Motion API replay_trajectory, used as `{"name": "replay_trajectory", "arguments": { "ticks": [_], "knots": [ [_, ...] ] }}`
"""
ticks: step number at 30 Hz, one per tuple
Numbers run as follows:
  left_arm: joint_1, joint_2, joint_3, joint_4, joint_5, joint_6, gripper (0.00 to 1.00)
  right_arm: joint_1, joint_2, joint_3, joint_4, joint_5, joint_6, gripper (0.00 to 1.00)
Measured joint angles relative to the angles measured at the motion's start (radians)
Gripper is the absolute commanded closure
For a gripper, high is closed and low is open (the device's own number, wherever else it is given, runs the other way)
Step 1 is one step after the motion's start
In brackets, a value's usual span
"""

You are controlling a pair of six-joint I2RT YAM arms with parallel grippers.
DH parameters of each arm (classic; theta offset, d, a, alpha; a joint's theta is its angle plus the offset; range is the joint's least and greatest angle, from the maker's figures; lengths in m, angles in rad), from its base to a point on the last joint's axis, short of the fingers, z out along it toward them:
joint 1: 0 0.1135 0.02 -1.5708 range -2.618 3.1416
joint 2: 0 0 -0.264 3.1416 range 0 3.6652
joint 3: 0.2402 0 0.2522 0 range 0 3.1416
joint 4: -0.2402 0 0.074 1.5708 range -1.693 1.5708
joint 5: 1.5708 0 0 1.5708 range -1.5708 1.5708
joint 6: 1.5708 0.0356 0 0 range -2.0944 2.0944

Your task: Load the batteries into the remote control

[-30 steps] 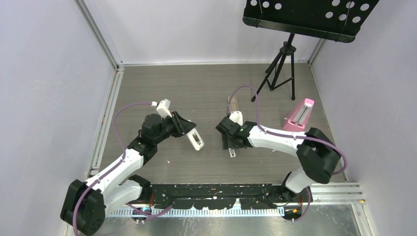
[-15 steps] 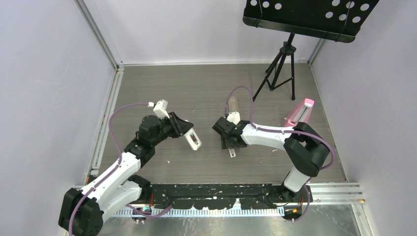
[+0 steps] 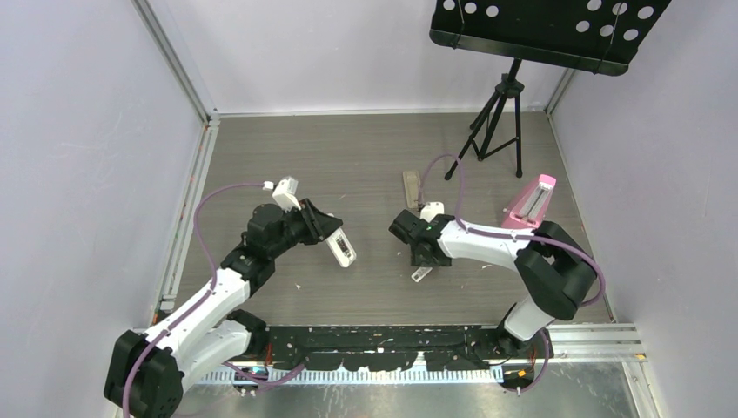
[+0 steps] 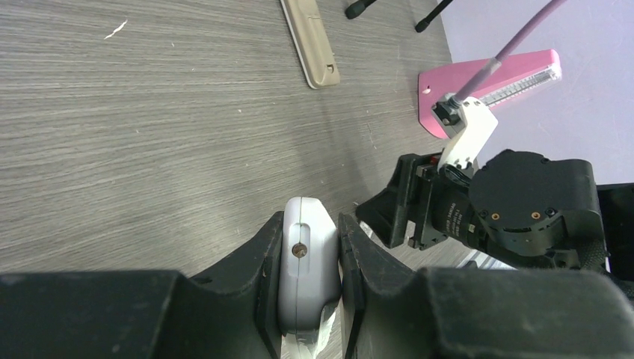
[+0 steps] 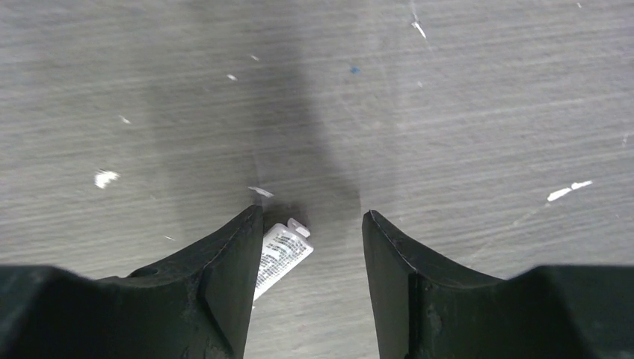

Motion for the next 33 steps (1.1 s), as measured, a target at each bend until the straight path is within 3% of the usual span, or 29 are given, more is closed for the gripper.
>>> {"name": "replay_trajectory", "arguments": {
  "ticks": [8, 12, 17, 21, 27, 33],
  "knots": [
    [0.000, 0.012, 0.000, 0.000, 0.001, 0.000, 1.00, -0.005, -0.069, -0.060, -0.066, -0.034, 0.012, 0.47],
    [0.000, 0.013, 0.000, 0.000, 0.001, -0.001, 1.00, -0.005, -0.116, -0.084, -0.087, -0.079, 0.013, 0.56],
    [0.000, 0.013, 0.000, 0.001, 0.001, -0.001, 1.00, -0.004, -0.179, -0.108, -0.080, -0.157, -0.018, 0.56],
    [0.000, 0.013, 0.000, 0.002, 0.001, -0.001, 1.00, -0.004, -0.237, -0.128, -0.072, -0.208, -0.056, 0.49],
    [0.000, 0.013, 0.000, 0.000, 0.000, 0.001, 1.00, 0.002, -0.309, -0.129, -0.061, -0.227, -0.139, 0.32],
    [0.007, 0.011, 0.006, -0.011, -0.010, 0.019, 1.00, 0.029, -0.315, -0.103, -0.065, -0.291, -0.253, 0.30]
  ]
}}
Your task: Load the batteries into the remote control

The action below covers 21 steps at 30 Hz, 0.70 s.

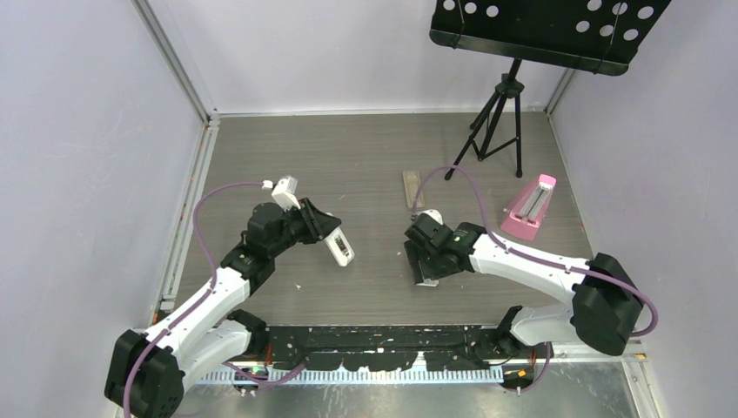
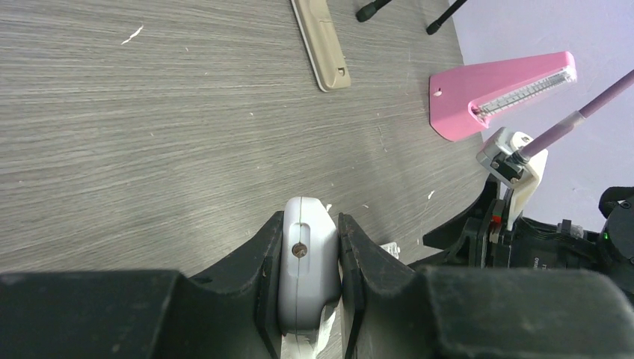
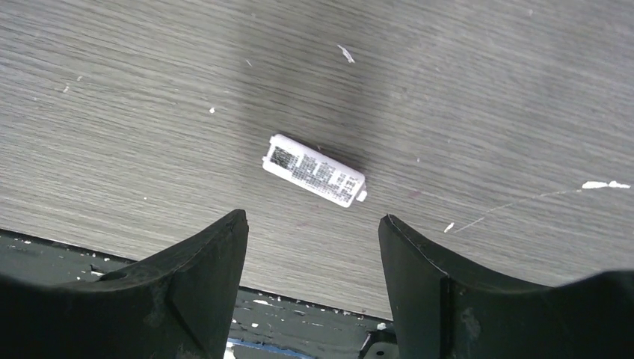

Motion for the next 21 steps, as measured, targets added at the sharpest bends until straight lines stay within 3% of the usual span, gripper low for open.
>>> {"name": "replay_trajectory", "arguments": {
  "ticks": [12, 21],
  "knots": [
    [0.016, -0.001, 0.013, -0.018, -0.008, 0.006, 1.00, 0.067, 0.233, 0.197, -0.079, 0.055, -0.117, 0.32],
    [0.033, -0.002, 0.013, -0.018, -0.008, 0.006, 1.00, 0.176, 0.314, 0.291, -0.116, 0.148, -0.321, 0.35]
  ]
}}
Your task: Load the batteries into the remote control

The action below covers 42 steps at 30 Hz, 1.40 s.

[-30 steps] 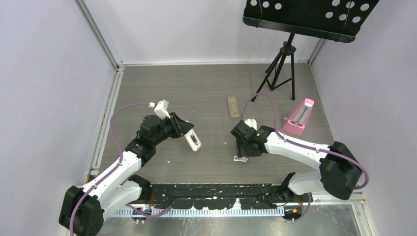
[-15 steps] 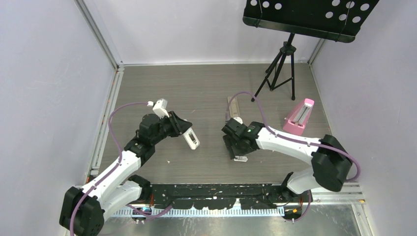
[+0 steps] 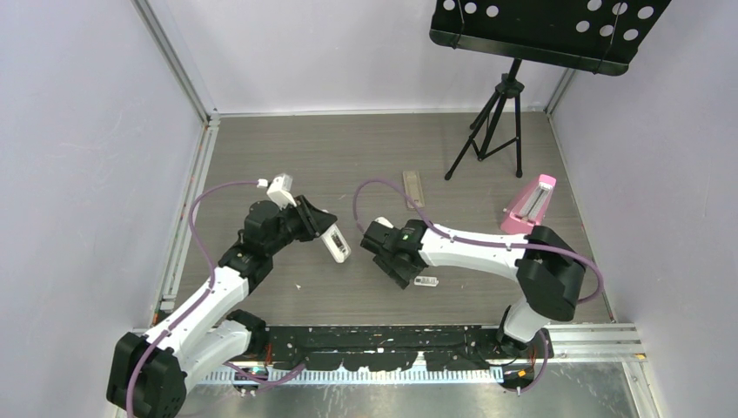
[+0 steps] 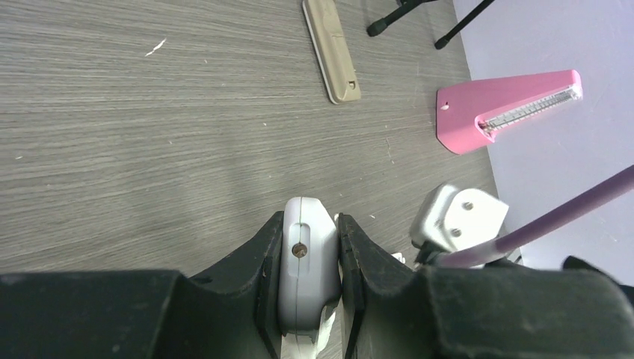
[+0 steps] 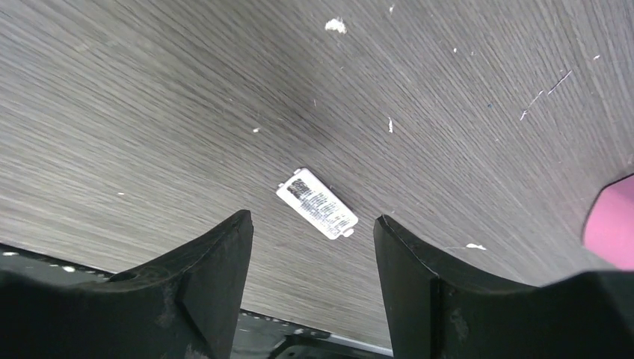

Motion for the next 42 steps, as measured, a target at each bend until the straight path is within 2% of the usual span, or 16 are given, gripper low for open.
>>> {"name": "replay_trajectory", "arguments": {
  "ticks": [10, 27, 32, 37, 42],
  "knots": [
    [0.045, -0.038, 0.000, -0.025, -0.004, 0.004, 1.00, 0.009, 0.047, -0.022, -0.026, 0.026, -0.171, 0.35],
    [0.100, -0.038, 0.000, -0.045, -0.003, 0.019, 1.00, 0.011, 0.120, -0.044, -0.029, -0.016, -0.285, 0.37],
    [0.112, -0.038, 0.000, -0.047, -0.003, 0.019, 1.00, 0.010, 0.145, -0.049, -0.027, -0.001, -0.303, 0.42],
    [0.119, -0.034, 0.000, -0.048, 0.000, 0.019, 1.00, -0.005, 0.145, -0.053, -0.005, 0.015, -0.311, 0.51],
    [0.124, -0.031, 0.000, -0.049, 0.005, 0.019, 1.00, -0.078, 0.147, -0.053, 0.031, 0.014, -0.305, 0.58]
  ]
}}
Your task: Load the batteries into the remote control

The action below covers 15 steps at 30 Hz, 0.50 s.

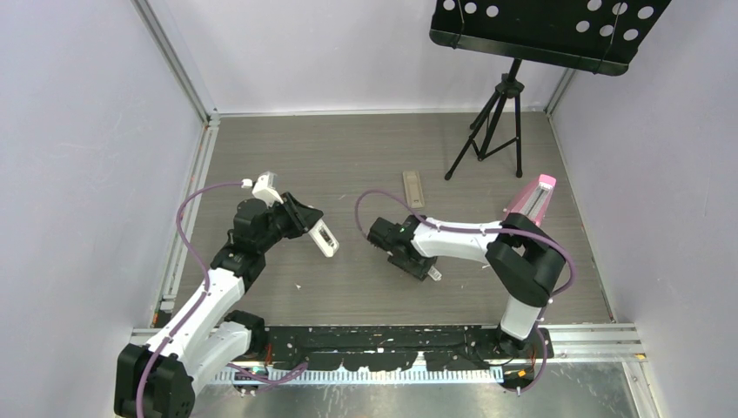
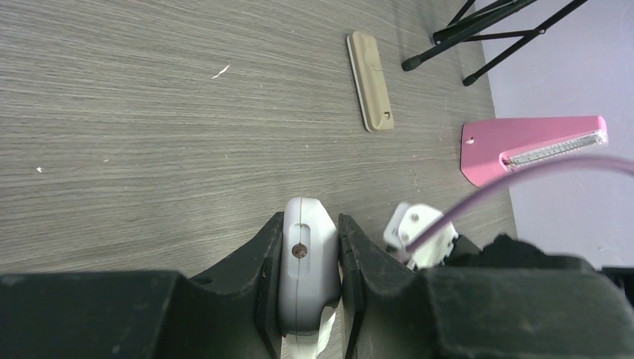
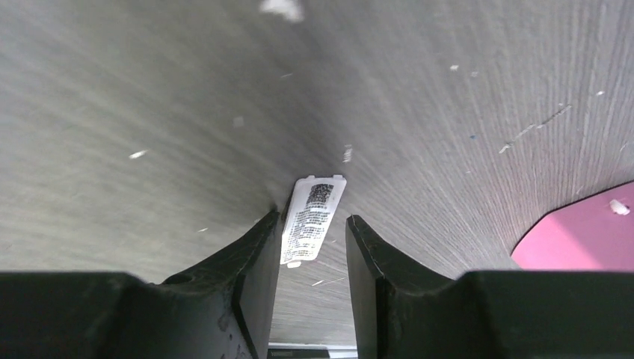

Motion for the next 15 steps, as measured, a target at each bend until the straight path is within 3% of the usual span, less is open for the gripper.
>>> {"name": "replay_trajectory", "arguments": {
  "ticks": [6, 15],
  "knots": [
    [0.000, 0.000, 0.001, -0.001, 0.006, 0.000, 1.00, -0.101, 0.065, 0.073, -0.020, 0.024, 0.071, 0.57],
    [0.001, 0.000, 0.003, -0.002, 0.014, 0.000, 1.00, -0.174, 0.085, 0.128, -0.049, 0.046, 0.300, 0.39]
  ]
}}
